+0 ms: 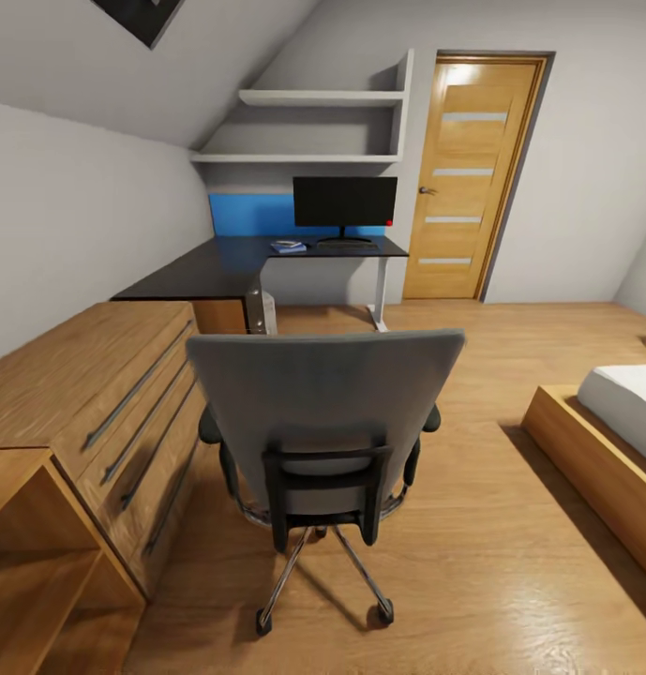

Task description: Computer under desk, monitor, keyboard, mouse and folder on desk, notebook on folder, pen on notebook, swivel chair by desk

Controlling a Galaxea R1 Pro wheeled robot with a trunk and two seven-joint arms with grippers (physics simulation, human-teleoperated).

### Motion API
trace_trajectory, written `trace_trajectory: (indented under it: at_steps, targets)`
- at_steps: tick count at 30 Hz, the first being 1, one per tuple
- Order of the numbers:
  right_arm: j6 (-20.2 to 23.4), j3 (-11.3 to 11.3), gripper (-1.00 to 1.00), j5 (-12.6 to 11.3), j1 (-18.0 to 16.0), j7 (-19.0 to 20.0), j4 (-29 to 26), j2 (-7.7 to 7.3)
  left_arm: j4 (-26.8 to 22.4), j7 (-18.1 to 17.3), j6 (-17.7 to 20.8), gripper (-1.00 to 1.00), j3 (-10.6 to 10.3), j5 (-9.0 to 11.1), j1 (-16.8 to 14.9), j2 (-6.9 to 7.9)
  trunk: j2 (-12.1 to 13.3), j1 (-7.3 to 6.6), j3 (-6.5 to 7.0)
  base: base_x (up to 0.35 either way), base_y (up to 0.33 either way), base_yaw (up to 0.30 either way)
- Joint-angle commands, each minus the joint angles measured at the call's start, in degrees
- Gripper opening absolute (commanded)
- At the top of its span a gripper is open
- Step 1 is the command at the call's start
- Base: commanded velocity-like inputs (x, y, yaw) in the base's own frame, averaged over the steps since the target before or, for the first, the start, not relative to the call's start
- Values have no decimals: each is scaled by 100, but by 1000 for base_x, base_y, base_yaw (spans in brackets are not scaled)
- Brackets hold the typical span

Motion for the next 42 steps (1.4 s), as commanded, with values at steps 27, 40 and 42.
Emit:
trace_trajectory:
  at_steps: [27, 40, 42]
  targets:
    - [639, 43, 100, -47, -108, -228, -2172, 119, -2318, 16, 2207, 100, -33, 134, -379, -138, -84, 41, -41, -27, 0, 0]
    - [3584, 61, 100, 10, -1583, -354, -2937, 585, -2552, -25, 2979, 100, -41, 116, -1619, -395, -84, 41, -41, 0, 0, 0]
    - [3672, 67, 100, 9, -1676, -345, -2943, 596, -2612, -37, 3048, 100, -50, 103, -1744, -444, -84, 41, -41, 0, 0, 0]
